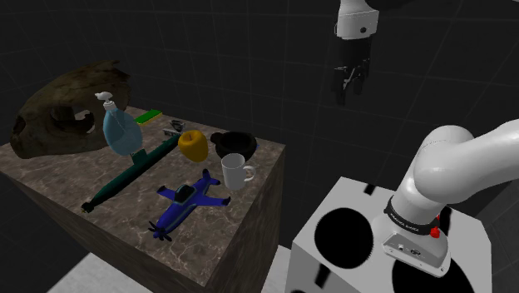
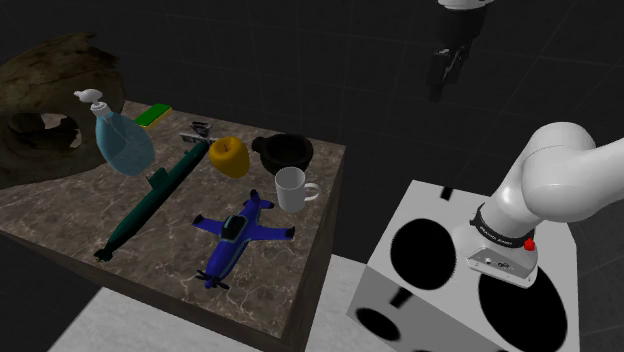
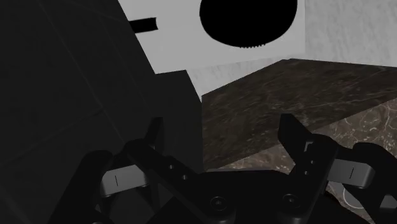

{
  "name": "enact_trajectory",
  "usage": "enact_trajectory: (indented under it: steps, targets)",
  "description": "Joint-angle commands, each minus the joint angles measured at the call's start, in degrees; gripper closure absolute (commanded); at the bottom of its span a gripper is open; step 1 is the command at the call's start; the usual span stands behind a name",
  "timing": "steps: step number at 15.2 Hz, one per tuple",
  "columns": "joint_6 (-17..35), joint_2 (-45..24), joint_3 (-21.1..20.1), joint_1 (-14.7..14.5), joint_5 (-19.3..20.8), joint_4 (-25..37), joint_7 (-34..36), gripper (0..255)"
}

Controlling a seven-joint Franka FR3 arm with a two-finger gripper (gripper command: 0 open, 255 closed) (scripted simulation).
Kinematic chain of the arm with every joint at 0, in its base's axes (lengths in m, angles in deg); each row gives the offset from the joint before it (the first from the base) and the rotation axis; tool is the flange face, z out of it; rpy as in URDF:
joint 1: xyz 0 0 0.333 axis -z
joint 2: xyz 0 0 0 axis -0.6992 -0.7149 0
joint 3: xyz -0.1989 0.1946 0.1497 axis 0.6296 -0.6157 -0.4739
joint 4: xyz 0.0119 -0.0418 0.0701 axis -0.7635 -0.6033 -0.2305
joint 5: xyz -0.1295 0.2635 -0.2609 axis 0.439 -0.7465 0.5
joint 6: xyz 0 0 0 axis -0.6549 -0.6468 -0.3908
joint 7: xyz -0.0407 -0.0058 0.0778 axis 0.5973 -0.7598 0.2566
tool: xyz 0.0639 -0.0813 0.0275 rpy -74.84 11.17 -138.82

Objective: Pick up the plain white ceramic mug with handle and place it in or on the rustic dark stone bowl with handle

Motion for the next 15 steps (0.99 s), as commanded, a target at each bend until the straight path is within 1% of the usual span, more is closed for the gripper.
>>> enact_trajectory:
  steps: [1,8,15]
  targets:
    - [0.0,0.0,0.0,0.0,0.0,0.0,0.0,0]
    - [11.5,-6.5,-6.7,-2.2,-4.9,-2.3,7.7,0]
    - [22.9,-16.6,-13.2,-3.8,-7.5,-0.8,15.1,0]
